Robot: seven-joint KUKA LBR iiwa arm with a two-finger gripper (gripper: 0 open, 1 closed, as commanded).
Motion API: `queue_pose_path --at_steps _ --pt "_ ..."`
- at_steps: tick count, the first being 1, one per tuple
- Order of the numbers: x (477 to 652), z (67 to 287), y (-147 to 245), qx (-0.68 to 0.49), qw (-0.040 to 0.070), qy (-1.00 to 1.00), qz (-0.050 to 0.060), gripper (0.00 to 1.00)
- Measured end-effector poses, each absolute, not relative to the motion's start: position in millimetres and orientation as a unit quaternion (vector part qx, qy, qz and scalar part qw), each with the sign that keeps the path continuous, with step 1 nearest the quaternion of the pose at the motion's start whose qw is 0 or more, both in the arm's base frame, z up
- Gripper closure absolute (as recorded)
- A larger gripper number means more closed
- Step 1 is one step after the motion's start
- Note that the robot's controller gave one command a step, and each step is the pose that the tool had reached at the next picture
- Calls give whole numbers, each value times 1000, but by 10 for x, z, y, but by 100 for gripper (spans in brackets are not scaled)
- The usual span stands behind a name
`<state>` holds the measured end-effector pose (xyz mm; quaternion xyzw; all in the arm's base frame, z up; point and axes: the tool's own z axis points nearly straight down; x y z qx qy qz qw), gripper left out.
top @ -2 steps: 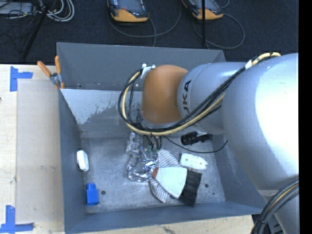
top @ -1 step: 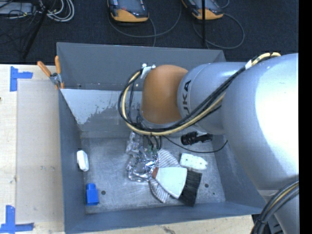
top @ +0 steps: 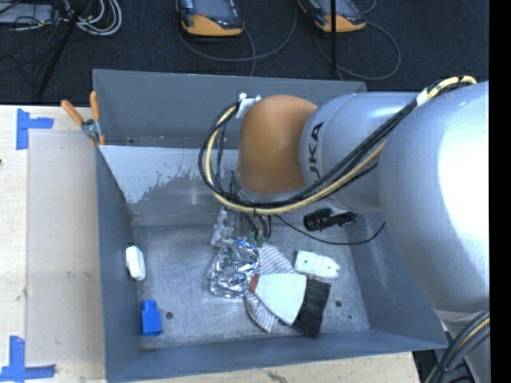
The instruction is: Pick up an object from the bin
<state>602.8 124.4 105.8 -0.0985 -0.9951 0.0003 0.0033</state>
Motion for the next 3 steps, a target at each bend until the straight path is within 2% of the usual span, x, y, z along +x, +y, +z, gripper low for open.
queue_pose_path --at_steps 1,2,3 --pt "6139 1849 1126 -86 -1 -996 0 0" --pt "6137 1847 1126 -86 0 -996 0 0" --pt "6080 1504 1077 -51 -3 -999 0 0"
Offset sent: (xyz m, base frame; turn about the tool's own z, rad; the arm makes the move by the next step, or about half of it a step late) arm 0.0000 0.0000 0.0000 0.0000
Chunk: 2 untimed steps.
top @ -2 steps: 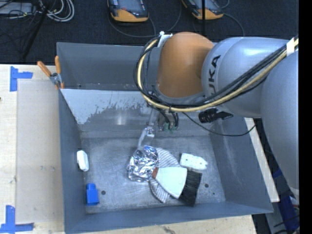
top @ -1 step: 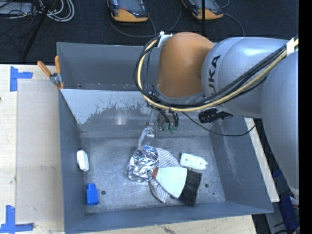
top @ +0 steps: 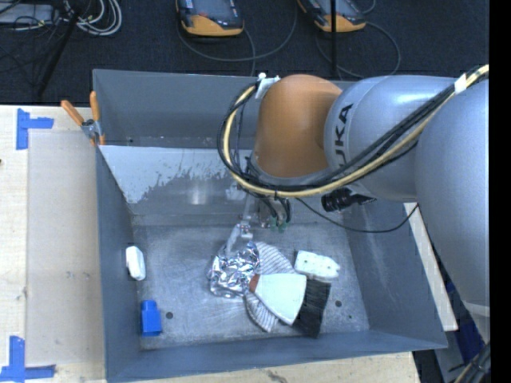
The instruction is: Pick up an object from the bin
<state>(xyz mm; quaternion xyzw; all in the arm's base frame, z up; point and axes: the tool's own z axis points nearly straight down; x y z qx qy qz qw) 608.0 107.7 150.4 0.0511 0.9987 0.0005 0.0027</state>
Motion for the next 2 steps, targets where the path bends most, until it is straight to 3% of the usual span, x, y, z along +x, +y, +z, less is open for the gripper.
queue_pose_path --at_steps 1,2 --pt "6060 1368 1051 38 1 999 0 0" --pt "5799 945 711 -62 -2 998 10 100"
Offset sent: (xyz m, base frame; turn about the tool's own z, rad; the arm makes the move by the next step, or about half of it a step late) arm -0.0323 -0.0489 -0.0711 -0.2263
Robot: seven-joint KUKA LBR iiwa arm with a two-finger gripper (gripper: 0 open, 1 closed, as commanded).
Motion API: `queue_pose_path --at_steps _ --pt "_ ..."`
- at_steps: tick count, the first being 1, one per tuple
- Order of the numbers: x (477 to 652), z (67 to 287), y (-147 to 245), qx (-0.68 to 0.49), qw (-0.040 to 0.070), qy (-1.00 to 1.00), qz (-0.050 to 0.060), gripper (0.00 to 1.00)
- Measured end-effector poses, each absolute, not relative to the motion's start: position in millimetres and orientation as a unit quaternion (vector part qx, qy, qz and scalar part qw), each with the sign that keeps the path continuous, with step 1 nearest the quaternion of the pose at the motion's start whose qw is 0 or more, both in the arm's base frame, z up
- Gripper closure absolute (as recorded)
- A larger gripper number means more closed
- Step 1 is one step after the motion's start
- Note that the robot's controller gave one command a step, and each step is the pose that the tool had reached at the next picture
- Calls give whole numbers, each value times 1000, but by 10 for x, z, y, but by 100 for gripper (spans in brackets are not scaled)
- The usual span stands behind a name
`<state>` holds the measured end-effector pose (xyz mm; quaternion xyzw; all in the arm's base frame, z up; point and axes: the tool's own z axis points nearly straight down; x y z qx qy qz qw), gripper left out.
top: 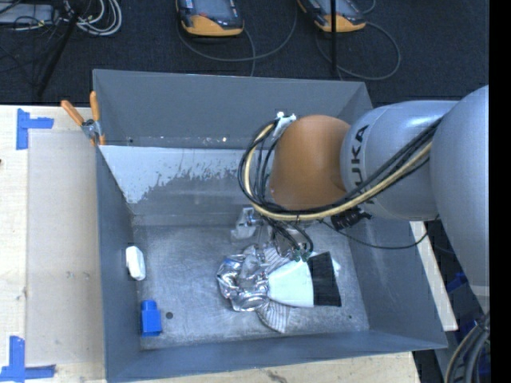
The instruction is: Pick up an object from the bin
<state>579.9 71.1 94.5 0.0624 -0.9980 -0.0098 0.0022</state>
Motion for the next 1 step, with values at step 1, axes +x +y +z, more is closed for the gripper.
queue_pose_path --at_steps 1 --pt "5795 941 709 62 3 -998 -10 100"
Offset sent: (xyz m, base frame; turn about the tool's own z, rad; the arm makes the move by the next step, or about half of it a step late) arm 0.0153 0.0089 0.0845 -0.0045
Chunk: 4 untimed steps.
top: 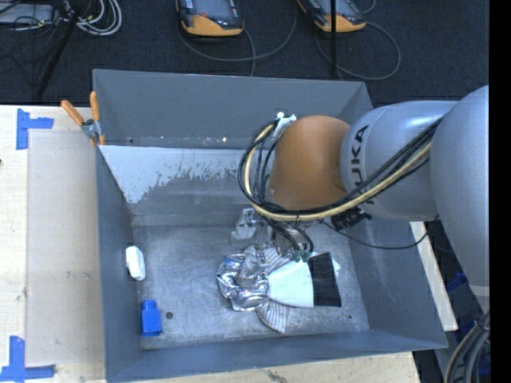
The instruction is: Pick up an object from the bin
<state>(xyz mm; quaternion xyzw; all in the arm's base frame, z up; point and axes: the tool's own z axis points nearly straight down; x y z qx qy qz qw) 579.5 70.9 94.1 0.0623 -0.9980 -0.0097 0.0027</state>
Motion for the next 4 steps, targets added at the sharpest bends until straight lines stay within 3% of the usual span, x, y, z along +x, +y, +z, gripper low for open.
queue_pose_path --at_steps 1,2,3,4 --pt "5846 1263 709 64 2 -998 -1 100" --pt "5856 1560 721 70 -3 -998 0 100" --pt "5845 1985 796 75 3 -997 0 100" --pt "5804 2525 704 38 1 -999 0 100"
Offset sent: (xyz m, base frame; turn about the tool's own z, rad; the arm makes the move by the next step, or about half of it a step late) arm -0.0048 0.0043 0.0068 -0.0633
